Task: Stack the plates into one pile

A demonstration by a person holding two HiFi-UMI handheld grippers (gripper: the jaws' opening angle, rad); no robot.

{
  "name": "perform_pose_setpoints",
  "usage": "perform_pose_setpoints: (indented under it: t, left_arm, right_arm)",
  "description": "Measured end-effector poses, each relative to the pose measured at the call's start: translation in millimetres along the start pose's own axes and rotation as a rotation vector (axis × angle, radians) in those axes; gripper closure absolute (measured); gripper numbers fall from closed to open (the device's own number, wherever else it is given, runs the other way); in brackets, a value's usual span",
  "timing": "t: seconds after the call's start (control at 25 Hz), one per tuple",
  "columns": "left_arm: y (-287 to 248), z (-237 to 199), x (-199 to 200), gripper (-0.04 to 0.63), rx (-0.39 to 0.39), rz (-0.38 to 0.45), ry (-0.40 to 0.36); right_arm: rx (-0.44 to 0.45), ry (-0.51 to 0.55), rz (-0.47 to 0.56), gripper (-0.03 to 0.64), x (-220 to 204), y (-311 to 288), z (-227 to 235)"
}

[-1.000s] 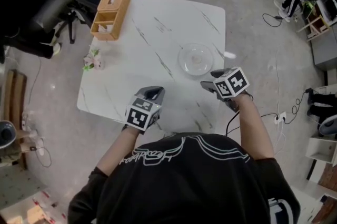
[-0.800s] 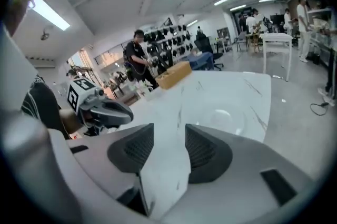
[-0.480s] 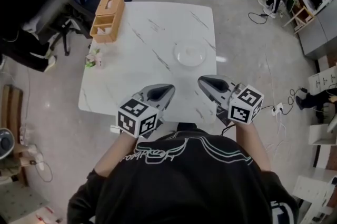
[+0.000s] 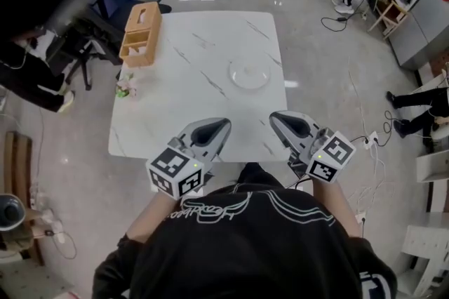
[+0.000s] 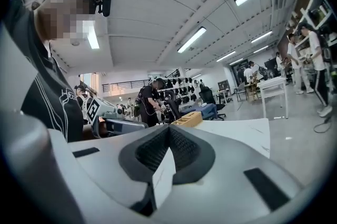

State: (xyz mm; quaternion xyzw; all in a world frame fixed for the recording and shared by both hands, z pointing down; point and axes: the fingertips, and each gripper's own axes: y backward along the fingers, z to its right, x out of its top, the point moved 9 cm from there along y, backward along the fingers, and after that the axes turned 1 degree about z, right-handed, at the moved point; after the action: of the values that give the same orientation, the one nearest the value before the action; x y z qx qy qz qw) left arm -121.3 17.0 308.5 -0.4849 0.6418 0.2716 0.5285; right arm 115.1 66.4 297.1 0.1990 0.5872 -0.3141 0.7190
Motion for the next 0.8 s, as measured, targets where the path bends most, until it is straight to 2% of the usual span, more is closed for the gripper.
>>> perform_pose_setpoints:
  t: [0.2, 0.8]
  left_arm:
    - [-2.1, 0.5, -21.0, 0.571, -0.001, -0.096, -0.039]
    - [-23.5, -11.3, -42.1, 0.571, -0.039, -0.152, 0.036]
  right_arm:
    - [-0.05, -0.029, -0.003, 0.591, -22.5, 3.6, 2.4]
    - [-0.106, -0.11, -0.022, 0.591, -44.1, 17.3, 15.8]
